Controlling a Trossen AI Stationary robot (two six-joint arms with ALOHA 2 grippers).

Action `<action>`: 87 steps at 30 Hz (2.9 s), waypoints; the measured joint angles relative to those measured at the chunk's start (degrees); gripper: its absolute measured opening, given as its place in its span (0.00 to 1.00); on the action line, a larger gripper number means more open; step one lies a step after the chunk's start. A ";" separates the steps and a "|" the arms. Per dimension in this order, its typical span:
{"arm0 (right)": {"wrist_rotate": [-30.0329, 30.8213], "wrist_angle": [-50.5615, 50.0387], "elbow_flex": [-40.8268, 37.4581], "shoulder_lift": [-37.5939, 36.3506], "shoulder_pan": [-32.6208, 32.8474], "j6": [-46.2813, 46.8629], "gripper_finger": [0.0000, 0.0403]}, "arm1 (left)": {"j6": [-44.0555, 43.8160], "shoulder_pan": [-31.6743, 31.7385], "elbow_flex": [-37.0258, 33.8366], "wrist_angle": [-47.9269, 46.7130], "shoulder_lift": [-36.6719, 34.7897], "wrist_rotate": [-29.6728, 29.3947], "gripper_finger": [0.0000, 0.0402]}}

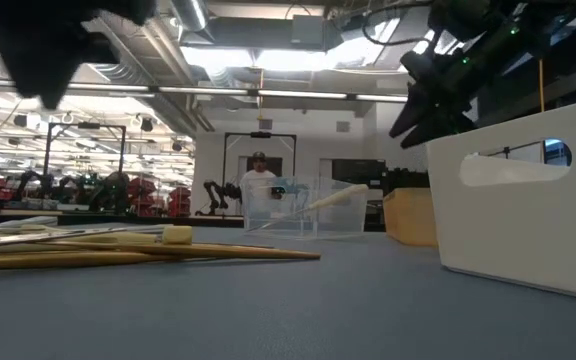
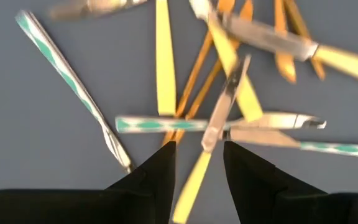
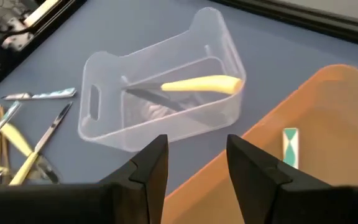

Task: Sort silverware by color (type)
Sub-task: Put the yellow knife into the transparent bin

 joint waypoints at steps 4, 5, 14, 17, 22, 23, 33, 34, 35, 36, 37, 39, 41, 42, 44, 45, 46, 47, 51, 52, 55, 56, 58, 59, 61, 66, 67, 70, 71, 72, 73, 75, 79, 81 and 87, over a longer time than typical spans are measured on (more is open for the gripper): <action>-0.01 0.20 0.00 0.00 1.19 -0.01 0.37 | -3.61 -1.99 -4.07 -0.10 0.02 3.29 0.32; 0.00 0.23 0.00 0.00 1.45 -0.02 0.37 | -4.97 -2.37 -5.03 -0.18 0.04 4.08 0.32; 0.00 0.22 0.00 0.00 1.41 -0.02 0.37 | -17.98 -2.90 -12.27 0.01 0.04 11.74 0.32; 0.00 0.22 0.00 0.00 1.41 -0.02 0.37 | -16.49 -2.92 -14.42 0.87 0.04 11.81 0.32; 0.00 0.19 0.00 0.00 1.41 -0.03 0.37 | -12.30 -2.92 -18.41 3.89 0.04 14.33 0.32; 0.00 0.19 0.00 0.00 1.41 -0.03 0.37 | -11.75 -2.92 -19.23 4.49 0.04 14.82 0.32; 0.00 0.17 0.00 0.00 1.41 -0.04 0.37 | -10.09 -2.99 -26.81 12.61 0.07 15.87 0.32; 0.00 0.17 0.00 0.00 1.41 -0.04 0.37 | -10.06 -3.11 -27.25 13.24 0.07 15.86 0.32; 0.00 0.17 0.00 0.00 1.41 -0.04 0.37 | -10.06 -3.20 -27.63 13.70 0.07 15.87 0.32; 0.00 0.17 0.00 0.00 1.41 -0.04 0.37 | -10.05 -3.34 -28.04 14.09 0.07 15.86 0.32; 0.00 0.17 0.00 0.00 1.41 -0.04 0.37 | -10.05 -3.60 -28.38 14.44 0.07 15.83 0.32; 0.00 0.17 0.00 0.00 1.41 -0.04 0.37 | -10.05 -4.17 -29.11 15.55 0.07 15.68 0.32; 0.00 0.17 0.00 0.00 1.41 -0.04 0.37 | -10.05 -4.84 -29.89 17.07 0.06 15.22 0.32; 0.00 0.17 0.00 0.00 1.41 -0.04 0.37 | -10.06 -5.18 -30.17 17.74 0.02 14.98 0.32; 0.00 0.17 0.00 0.00 1.41 -0.04 0.37 | -10.12 -5.78 -30.61 18.31 -0.12 14.51 0.32; 0.00 0.17 0.00 0.00 1.41 -0.04 0.37 | -10.14 -6.05 -30.73 18.29 -0.13 14.20 0.32; 0.00 0.17 0.00 0.00 1.41 -0.04 0.37 | -10.15 -6.17 -30.75 18.27 -0.11 14.10 0.32; 0.00 0.17 0.00 0.00 1.41 -0.04 0.37 | -10.22 -6.23 -30.75 18.24 -0.11 14.12 0.32; 0.00 0.17 0.00 0.00 1.41 -0.04 0.37 | -10.19 -6.28 -30.81 18.13 -0.09 13.92 0.28; 0.00 0.17 0.00 0.00 1.41 -0.04 0.37 | -10.19 -6.28 -30.84 18.08 -0.09 13.80 0.26; 0.00 0.17 0.00 0.00 1.41 -0.04 0.37 | -10.19 -6.28 -30.84 17.96 -0.04 13.68 0.20; 0.00 0.17 0.00 0.00 1.41 -0.04 0.37 | -10.21 -6.28 -30.84 17.96 -0.04 13.66 0.18; 0.00 0.17 0.00 0.00 1.41 -0.04 0.37 | -10.19 -6.28 -30.88 17.98 -0.04 13.66 0.17; 0.00 0.17 0.00 0.00 1.41 -0.04 0.37 | -10.20 -6.28 -30.88 18.00 -0.04 13.66 0.17; 0.00 0.17 0.00 0.00 1.41 -0.04 0.37 | -10.21 -6.28 -30.90 18.00 -0.04 13.66 0.17; 0.00 0.17 0.00 0.00 1.41 -0.04 0.37 | -10.08 -6.31 -29.56 15.38 0.21 12.81 0.18; 0.00 0.17 0.00 0.00 1.41 -0.04 0.37 | -10.08 -6.35 -28.97 14.18 0.26 12.07 0.18; 0.00 0.19 0.00 0.00 1.41 -0.04 0.37 | -10.06 -6.33 -26.70 11.06 0.26 10.60 0.17; 0.00 0.20 0.00 0.00 1.41 -0.04 0.37 | -10.06 -6.33 -25.96 10.52 0.26 10.20 0.17; 0.00 0.19 0.00 0.00 1.41 -0.04 0.37 | -10.06 -6.32 -25.22 10.06 0.25 10.02 0.17; 0.00 0.20 0.00 0.00 1.41 -0.04 0.37 | -10.06 -6.26 -24.51 9.67 0.24 9.55 0.17; -0.01 0.22 0.00 0.00 1.41 -0.04 0.37 | -10.04 -6.26 -22.94 8.82 0.24 8.37 0.18; -0.02 0.45 0.00 0.00 1.41 -0.02 0.37 | -10.04 -6.24 -19.46 7.54 0.22 4.56 0.18; -0.29 1.24 0.00 0.00 1.41 0.00 0.37 | -10.04 -6.12 -17.73 7.55 0.20 1.95 0.18; -5.36 4.77 0.00 0.01 1.41 -0.68 0.37 | -10.04 -3.72 -12.33 7.85 0.13 -5.97 0.18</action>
